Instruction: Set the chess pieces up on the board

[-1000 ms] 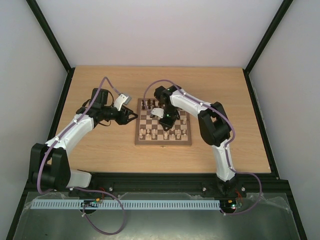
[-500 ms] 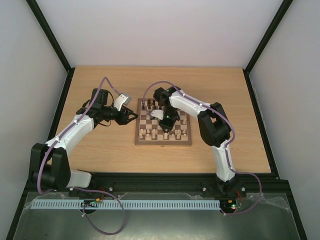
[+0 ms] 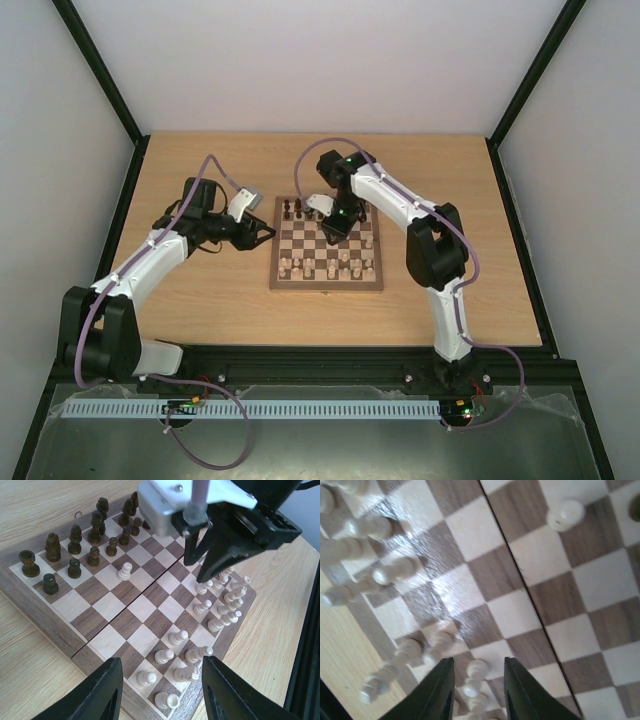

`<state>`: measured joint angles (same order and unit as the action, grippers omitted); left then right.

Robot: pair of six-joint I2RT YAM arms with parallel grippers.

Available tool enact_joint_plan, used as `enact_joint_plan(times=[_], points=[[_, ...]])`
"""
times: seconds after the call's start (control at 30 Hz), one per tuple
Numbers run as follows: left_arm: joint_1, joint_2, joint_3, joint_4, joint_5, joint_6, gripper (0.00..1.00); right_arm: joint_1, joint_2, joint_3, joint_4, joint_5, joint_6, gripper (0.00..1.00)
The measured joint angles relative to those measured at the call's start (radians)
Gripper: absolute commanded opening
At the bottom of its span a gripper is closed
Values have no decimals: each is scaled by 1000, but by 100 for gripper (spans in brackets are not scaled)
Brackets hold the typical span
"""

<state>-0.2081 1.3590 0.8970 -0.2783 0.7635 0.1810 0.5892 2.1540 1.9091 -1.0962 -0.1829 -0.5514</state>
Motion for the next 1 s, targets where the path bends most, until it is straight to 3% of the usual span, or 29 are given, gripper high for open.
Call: enact_joint_plan(times=[0.13,0.23,1.0], points=[[0,0,0,0,2,-3,47,-38,0,2,3,29,16,9],[0,0,0,0,3,-3,47,-60,0,0,18,72,26,4],[0,0,-1,4,4,-10,47,-53,14,-134,47,70,5,4]])
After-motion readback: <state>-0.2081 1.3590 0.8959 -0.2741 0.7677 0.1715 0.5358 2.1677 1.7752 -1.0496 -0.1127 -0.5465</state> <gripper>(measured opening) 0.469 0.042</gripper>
